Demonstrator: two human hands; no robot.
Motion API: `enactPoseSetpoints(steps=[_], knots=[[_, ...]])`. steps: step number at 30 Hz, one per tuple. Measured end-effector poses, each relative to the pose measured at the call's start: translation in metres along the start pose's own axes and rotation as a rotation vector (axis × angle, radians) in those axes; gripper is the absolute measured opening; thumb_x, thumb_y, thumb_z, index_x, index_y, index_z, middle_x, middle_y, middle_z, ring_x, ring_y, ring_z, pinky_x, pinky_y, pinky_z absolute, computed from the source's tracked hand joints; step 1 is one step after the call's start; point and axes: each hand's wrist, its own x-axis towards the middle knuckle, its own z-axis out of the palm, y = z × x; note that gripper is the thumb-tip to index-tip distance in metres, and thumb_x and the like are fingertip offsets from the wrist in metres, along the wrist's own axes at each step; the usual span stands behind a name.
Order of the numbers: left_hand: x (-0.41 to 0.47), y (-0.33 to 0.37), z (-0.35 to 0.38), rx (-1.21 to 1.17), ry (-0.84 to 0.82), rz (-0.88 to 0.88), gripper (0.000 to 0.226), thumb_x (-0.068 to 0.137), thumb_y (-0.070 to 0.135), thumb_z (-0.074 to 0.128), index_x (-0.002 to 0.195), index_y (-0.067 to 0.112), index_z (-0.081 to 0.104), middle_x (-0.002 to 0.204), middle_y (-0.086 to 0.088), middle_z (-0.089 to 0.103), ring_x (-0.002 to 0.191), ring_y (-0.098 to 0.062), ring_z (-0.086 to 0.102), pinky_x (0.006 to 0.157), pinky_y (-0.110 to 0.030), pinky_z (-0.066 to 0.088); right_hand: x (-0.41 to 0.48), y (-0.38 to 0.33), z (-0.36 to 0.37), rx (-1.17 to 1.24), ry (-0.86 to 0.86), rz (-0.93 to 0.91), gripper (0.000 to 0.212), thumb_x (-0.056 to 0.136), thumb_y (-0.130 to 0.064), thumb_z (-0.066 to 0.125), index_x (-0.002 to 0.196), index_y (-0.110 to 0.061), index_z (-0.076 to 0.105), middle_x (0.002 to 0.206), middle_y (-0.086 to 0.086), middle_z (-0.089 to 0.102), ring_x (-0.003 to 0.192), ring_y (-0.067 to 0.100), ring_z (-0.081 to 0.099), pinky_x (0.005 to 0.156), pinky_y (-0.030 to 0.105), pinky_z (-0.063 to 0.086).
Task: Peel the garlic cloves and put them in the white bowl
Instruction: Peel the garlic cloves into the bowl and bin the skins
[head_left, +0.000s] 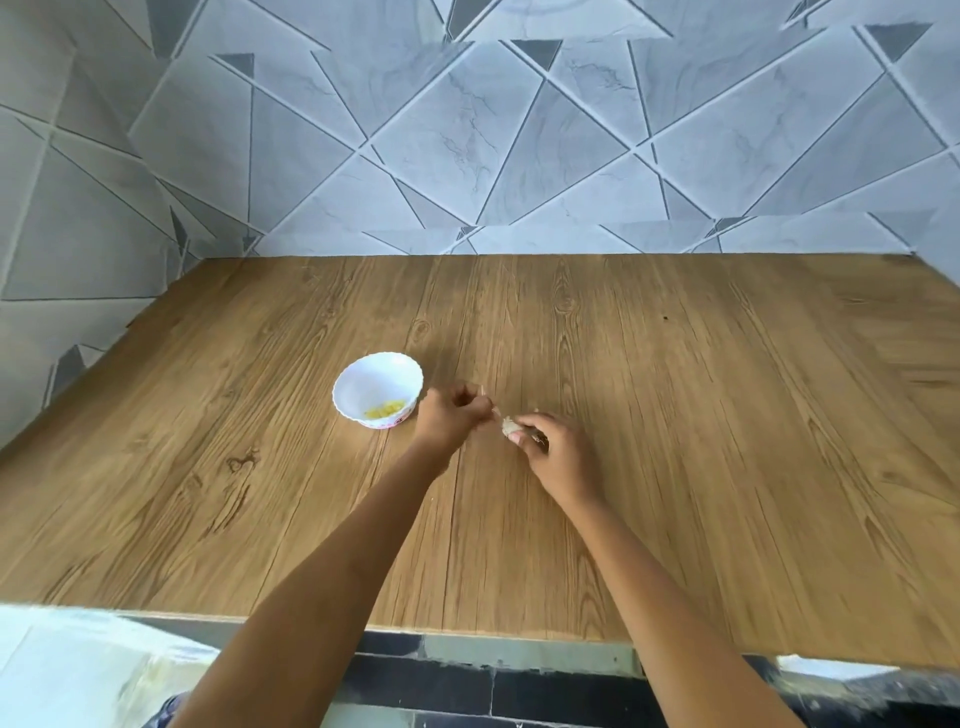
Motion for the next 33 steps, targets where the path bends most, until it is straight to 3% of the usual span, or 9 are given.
enactPoseSetpoints(steps=[6, 8, 11, 13, 17, 20, 25, 30, 33], knots=[[-0.020, 0.004, -0.031, -0.043, 0.025, -0.034, 0.003, 0.088, -0.001, 0.058, 0.089, 0.001, 0.060, 0.077, -0.010, 0.070, 0.073, -0.021, 0.066, 0.076, -0.034, 0.055, -0.004, -0.002, -0.004, -0.019, -0.023, -0.014, 0.038, 0.082, -0.018, 0.072, 0.119, -0.011, 0.065, 0.107, 0.003, 0.069, 0.095, 0.023, 0.064, 0.081, 0.035, 0.052], [-0.038, -0.001, -0.042, 0.047, -0.001, -0.024, 0.012, 0.089, -0.002, 0.056, 0.097, 0.003, 0.063, 0.076, -0.008, 0.070, 0.072, -0.019, 0.066, 0.076, -0.032, 0.054, -0.015, -0.007, -0.009, -0.083, 0.032, -0.052, 0.048, 0.078, -0.012, 0.075, 0.123, -0.006, 0.060, 0.110, 0.008, 0.068, 0.100, 0.026, 0.064, 0.087, 0.042, 0.052], [-0.065, -0.011, -0.057, 0.140, -0.047, -0.038, 0.014, 0.085, -0.002, 0.064, 0.094, 0.006, 0.071, 0.082, -0.003, 0.070, 0.077, -0.012, 0.066, 0.074, -0.023, 0.055, -0.047, -0.023, -0.011, -0.119, 0.142, -0.133, 0.045, 0.078, -0.007, 0.074, 0.121, -0.002, 0.061, 0.116, 0.010, 0.066, 0.107, 0.026, 0.063, 0.089, 0.041, 0.053], [-0.077, -0.014, -0.064, 0.181, -0.099, -0.065, 0.011, 0.081, 0.000, 0.069, 0.091, 0.005, 0.072, 0.084, -0.001, 0.070, 0.078, -0.008, 0.066, 0.066, -0.012, 0.051, -0.072, -0.038, -0.005, -0.114, 0.127, -0.172, 0.039, 0.085, -0.013, 0.067, 0.122, -0.003, 0.061, 0.121, 0.009, 0.065, 0.111, 0.024, 0.062, 0.092, 0.040, 0.052], [-0.081, -0.017, -0.075, 0.200, -0.213, -0.138, 0.008, 0.078, -0.002, 0.072, 0.086, -0.002, 0.071, 0.079, -0.013, 0.071, 0.068, -0.012, 0.068, 0.066, -0.019, 0.056, -0.102, -0.055, 0.021, -0.252, 0.014, -0.160, 0.049, 0.091, -0.035, 0.041, 0.126, -0.004, 0.058, 0.128, 0.010, 0.060, 0.120, 0.026, 0.056, 0.099, 0.045, 0.047], [-0.076, -0.020, -0.082, 0.226, -0.295, -0.211, 0.006, 0.078, -0.002, 0.072, 0.084, -0.001, 0.071, 0.081, -0.016, 0.072, 0.068, -0.014, 0.069, 0.069, -0.022, 0.057, -0.106, -0.060, 0.027, -0.431, -0.004, -0.137, 0.054, 0.090, -0.038, 0.036, 0.126, -0.004, 0.058, 0.132, 0.012, 0.057, 0.123, 0.028, 0.053, 0.102, 0.044, 0.037], [-0.066, -0.020, -0.084, 0.351, -0.376, -0.230, 0.004, 0.080, 0.002, 0.072, 0.084, 0.001, 0.070, 0.076, -0.010, 0.070, 0.064, -0.010, 0.066, 0.062, -0.017, 0.054, -0.106, -0.063, 0.023, -0.528, -0.017, -0.139, 0.053, 0.091, -0.039, 0.035, 0.125, -0.007, 0.060, 0.132, 0.011, 0.057, 0.124, 0.027, 0.053, 0.102, 0.041, 0.035], [-0.064, -0.018, -0.075, 0.508, -0.350, -0.111, 0.004, 0.079, 0.004, 0.073, 0.080, 0.001, 0.070, 0.064, -0.001, 0.066, 0.055, -0.005, 0.062, 0.057, -0.012, 0.051, -0.105, -0.068, 0.020, -0.501, -0.088, -0.096, 0.051, 0.091, -0.038, 0.037, 0.125, -0.008, 0.060, 0.134, 0.011, 0.056, 0.126, 0.027, 0.051, 0.104, 0.042, 0.032], [-0.069, -0.022, -0.079, 0.472, -0.326, -0.063, 0.004, 0.080, 0.003, 0.072, 0.083, 0.002, 0.071, 0.070, -0.002, 0.068, 0.057, -0.001, 0.063, 0.058, -0.008, 0.050, -0.102, -0.070, 0.015, -0.278, -0.130, -0.034, 0.040, 0.094, -0.029, 0.052, 0.128, -0.009, 0.057, 0.137, 0.008, 0.053, 0.129, 0.025, 0.047, 0.108, 0.040, 0.033]])
